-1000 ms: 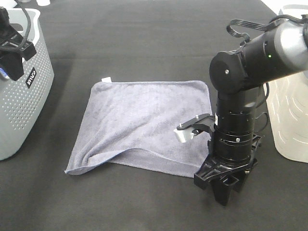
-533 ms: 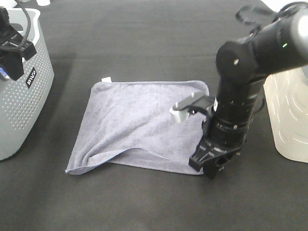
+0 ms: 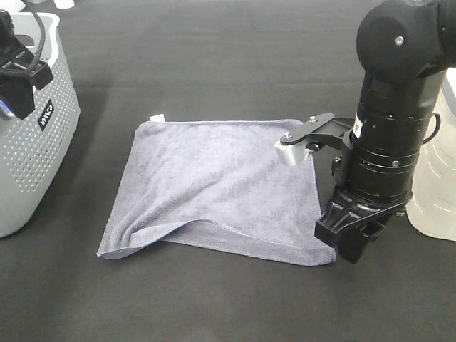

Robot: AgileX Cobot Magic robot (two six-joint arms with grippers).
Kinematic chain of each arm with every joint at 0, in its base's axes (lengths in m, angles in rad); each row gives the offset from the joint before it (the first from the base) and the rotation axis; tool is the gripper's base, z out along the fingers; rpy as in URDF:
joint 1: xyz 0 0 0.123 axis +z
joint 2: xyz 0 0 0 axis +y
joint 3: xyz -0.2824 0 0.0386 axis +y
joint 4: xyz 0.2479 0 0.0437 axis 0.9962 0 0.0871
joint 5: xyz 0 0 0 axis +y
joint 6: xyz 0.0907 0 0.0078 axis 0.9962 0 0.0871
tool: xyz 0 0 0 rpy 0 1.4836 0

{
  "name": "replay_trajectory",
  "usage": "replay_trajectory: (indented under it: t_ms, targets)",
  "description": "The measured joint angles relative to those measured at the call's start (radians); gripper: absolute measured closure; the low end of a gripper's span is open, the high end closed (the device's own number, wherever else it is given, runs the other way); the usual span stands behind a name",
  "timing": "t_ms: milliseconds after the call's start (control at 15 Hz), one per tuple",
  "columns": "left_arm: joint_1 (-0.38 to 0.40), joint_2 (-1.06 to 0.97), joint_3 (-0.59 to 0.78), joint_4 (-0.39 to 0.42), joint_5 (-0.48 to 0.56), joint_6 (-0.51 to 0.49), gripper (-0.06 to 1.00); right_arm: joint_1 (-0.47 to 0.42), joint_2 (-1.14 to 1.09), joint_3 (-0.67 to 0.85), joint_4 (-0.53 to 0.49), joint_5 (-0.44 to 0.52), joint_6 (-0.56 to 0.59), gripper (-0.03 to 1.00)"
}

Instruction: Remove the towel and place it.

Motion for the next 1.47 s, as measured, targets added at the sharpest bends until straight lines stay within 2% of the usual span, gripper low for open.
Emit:
replay_trajectory:
  t_ms: [133,400,733,933,1133,1467]
  targets:
    - [0.000,0.000,0.000,-0.002,0.000,0.000,0.51,0.000,0.000,0.000,0.046,-0.129,-0.036,0.54]
    - [0.000,0.000,0.000,-0.003,0.000,0.000,0.51,0.000,0.050,0.000,0.303,-0.399,-0.247,0.54]
    - [0.000,0.000,0.000,-0.007,0.000,-0.016,0.51,0.000,0.207,0.000,0.364,-0.656,-0.210,0.56]
    - [0.000,0.000,0.000,-0.007,-0.007,-0.016,0.51,0.044,0.239,0.000,0.450,-0.750,-0.228,0.56]
    - [0.000,0.000,0.000,-0.010,-0.026,-0.016,0.51,0.127,0.286,-0.044,0.457,-0.794,-0.259,0.56]
    - [0.000,0.000,0.000,-0.010,-0.026,-0.016,0.51,0.129,0.321,-0.065,0.442,-0.847,-0.260,0.56]
